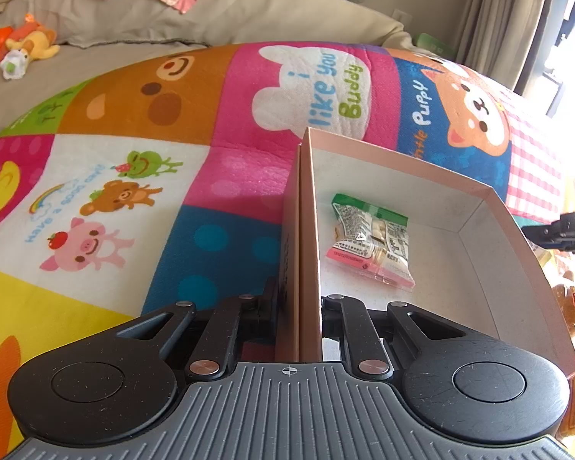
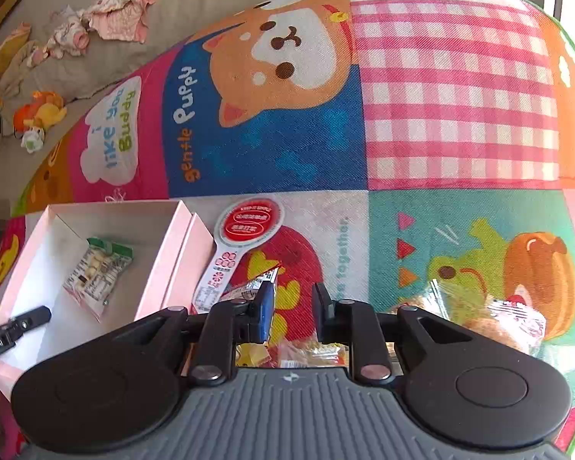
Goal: Organize objects
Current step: 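Lift the red snack cup and carry it toward the pink box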
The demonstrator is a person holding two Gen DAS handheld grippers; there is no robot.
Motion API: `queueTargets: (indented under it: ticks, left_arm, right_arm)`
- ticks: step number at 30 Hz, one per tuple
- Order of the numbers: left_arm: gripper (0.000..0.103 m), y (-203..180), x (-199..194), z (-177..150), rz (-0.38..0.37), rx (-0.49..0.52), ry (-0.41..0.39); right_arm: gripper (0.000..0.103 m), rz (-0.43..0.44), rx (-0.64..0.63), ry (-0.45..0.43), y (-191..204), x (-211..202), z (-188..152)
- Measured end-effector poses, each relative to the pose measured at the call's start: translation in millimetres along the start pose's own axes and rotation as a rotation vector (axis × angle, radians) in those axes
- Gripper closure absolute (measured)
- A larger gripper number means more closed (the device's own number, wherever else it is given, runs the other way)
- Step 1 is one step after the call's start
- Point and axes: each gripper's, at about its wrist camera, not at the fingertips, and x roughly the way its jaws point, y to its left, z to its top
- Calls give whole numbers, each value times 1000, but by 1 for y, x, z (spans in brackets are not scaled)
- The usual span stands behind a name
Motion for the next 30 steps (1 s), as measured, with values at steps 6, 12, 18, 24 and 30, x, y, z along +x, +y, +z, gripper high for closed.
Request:
queueTargets:
  ticks: [6,12,18,24,30]
  left_arm:
    - [88,0,0,-1,-4,-4,0]
    - [87,1,-1,-1,-11,-9,2]
    - [87,1,-1,-1,-13,-11,2]
    - [87,1,-1,-1,-12,-10,2]
    - [87,2,-1,-1,-9,-9,0]
  right_arm:
    - [68,22,149,-78,-3,16,23]
    - [49,61,15,-6,20,38,25]
    - [86,182,140,71,4,59,21]
    - [89,-6,-26,43,13,34,2]
    - [79,-172,-139,-50,1,-2,-22]
